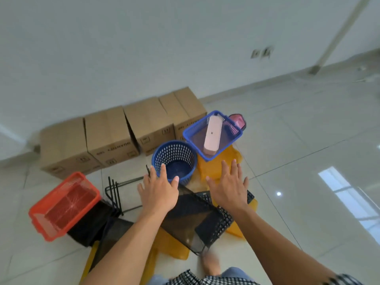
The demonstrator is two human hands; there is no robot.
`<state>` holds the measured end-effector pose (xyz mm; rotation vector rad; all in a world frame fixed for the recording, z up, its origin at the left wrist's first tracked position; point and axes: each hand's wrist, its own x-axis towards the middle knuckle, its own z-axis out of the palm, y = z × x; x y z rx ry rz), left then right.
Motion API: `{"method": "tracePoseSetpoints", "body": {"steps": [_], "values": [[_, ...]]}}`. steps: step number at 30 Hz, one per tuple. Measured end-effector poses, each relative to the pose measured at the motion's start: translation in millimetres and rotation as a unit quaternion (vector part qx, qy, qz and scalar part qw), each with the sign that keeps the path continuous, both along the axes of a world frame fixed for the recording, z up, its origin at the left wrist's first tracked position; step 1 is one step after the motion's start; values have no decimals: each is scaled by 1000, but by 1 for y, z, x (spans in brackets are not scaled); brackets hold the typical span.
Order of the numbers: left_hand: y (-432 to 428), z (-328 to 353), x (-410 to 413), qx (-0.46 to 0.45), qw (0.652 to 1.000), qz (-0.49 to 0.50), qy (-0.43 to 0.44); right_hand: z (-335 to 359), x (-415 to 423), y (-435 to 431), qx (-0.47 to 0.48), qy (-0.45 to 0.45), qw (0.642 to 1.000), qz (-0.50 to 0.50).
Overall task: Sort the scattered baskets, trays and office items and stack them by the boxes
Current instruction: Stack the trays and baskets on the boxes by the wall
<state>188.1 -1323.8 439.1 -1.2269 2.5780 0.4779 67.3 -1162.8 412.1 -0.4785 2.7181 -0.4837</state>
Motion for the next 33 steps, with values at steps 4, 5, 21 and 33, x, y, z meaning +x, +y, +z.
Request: {"method": "tracePoseSetpoints", "body": {"steps": [4,5,21,33], "values": [[-7,25,-13,-17,998,-53,32,20,9,-6,-25,20,997,-69],[-8,29,-13,-19,997,-67,36,24,14,-7,-26,21,996,-86],[64,39,23,14,958,-284,28,56,138,96,-23,25,954,-298],[262,39,44,12,861,-509,19,50,241,277,-37,13,853,-520]]}}
